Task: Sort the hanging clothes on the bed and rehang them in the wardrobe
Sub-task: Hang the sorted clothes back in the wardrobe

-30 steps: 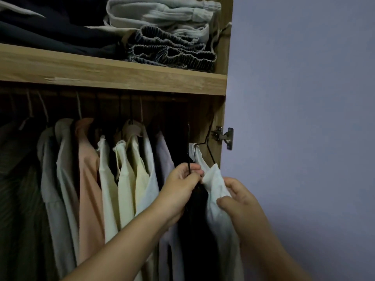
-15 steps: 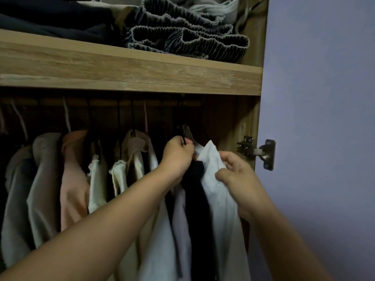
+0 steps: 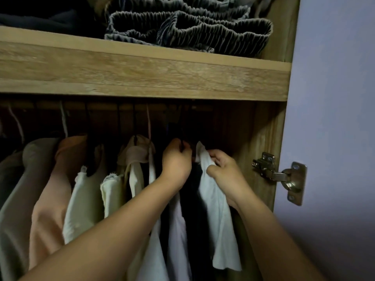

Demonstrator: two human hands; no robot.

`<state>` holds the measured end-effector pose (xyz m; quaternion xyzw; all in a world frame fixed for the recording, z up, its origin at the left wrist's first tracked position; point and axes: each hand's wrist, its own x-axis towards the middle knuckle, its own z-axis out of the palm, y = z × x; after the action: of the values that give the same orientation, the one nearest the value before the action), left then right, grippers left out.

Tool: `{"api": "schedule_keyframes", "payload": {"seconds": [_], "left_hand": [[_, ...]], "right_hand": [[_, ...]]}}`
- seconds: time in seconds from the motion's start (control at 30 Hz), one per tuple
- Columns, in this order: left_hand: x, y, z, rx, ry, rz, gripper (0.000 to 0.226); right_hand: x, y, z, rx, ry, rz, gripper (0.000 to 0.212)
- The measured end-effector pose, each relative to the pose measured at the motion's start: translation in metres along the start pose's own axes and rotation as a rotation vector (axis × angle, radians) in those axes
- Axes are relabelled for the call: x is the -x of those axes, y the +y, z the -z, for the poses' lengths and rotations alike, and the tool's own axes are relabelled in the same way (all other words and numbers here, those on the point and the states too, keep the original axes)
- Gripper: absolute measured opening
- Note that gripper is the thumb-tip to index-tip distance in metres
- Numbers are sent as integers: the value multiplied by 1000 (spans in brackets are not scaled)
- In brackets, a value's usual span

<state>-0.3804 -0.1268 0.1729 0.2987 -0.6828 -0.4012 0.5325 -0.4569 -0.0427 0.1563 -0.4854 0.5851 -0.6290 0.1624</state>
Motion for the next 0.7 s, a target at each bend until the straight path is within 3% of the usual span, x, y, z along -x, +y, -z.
{"api": "schedule_keyframes", "payload": {"seconds": [0.1,0.3,0.47,0.7], "left_hand": [[-2,-5,-1,-16,114,-47,26],[-17,-3,-5,-211,135,-3,13],[-22,6,0,-411,69,116,32],[-11,7,13,-300,-18,131,26]], "right_hand": [[-10,7,0,-11,-12,22,44],[-24,12,-10,-23,7,12,51],[-28,13,-13,-37,-31,-64,49],[-14,22,-7,42,-44,-137,36]]}}
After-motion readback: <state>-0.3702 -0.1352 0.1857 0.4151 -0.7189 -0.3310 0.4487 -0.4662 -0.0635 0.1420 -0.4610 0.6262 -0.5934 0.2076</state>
